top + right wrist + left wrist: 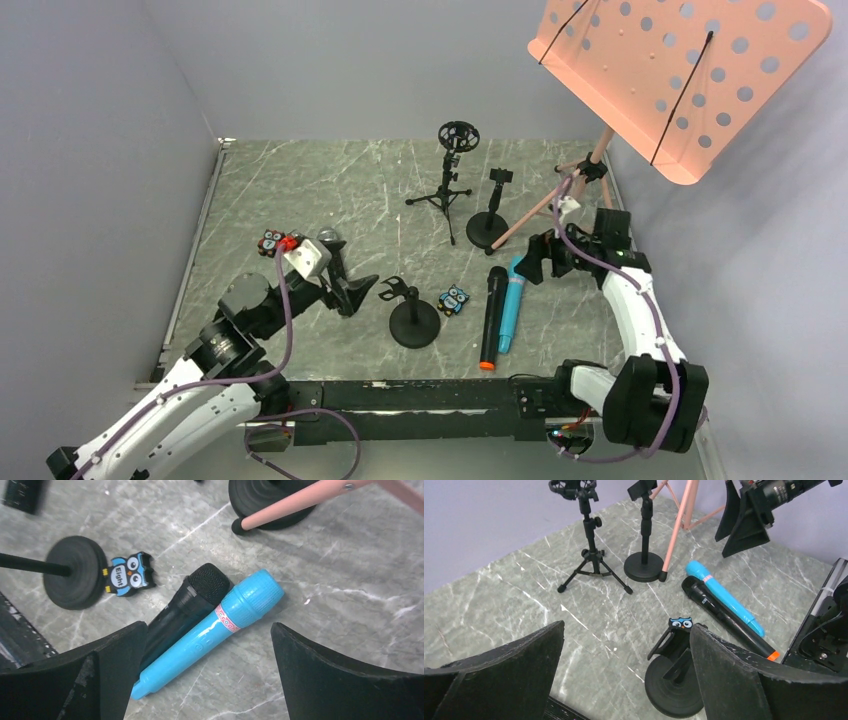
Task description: Attach the microphones to the stand
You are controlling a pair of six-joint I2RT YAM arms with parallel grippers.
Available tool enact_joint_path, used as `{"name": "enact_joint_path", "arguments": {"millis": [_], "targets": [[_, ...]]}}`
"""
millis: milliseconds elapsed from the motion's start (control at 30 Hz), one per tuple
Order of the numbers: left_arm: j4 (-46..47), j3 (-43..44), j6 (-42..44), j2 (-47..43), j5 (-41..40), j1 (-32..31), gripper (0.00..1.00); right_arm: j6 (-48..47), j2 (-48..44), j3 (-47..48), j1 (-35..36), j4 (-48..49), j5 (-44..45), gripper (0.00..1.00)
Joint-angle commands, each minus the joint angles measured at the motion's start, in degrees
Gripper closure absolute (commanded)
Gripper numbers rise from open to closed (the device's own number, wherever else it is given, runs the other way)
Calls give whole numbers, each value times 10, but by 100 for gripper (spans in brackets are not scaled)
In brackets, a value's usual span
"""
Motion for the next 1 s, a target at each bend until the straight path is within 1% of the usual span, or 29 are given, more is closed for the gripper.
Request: {"name": "enact_joint_path", "arguments": {"millis": [0,67,100,200,267,333,433,633,733,833,900,967], "targets": [[9,-33,-48,-25,-34,-1,1,68,13,4,103,41,221,0],[8,-44,-62,-36,-37,-1,1,85,27,-6,148,63,266,0],[7,-49,-68,-43,-37,-1,1,91,38,-7,157,67,281,0],[4,-65,-78,-69,-56,-1,1,103,79,-1,162,72,331,0],[1,-75,-82,-85,-62,-1,1,104,108,7,163,68,347,0],[-4,-82,-85,-98,-67,-2,1,108,131,12,167,68,347,0],[-18,-83,-85,-106,-72,-1,1,117,137,14,170,73,329,0],[-29,-75,-80,-113,-81,-1,1,99,61,3,170,80,247,0],[-27,-64,-95,-113,-64,-2,1,84,49,-2,170,69,223,0],[-20,-44,-168,-132,-58,-2,1,86,64,-5,170,67,235,0],[-5,-33,-183,-143,-46,-2,1,98,77,-2,170,72,258,0],[-17,-4,-183,-129,-27,-2,1,116,92,2,169,80,283,0]]}}
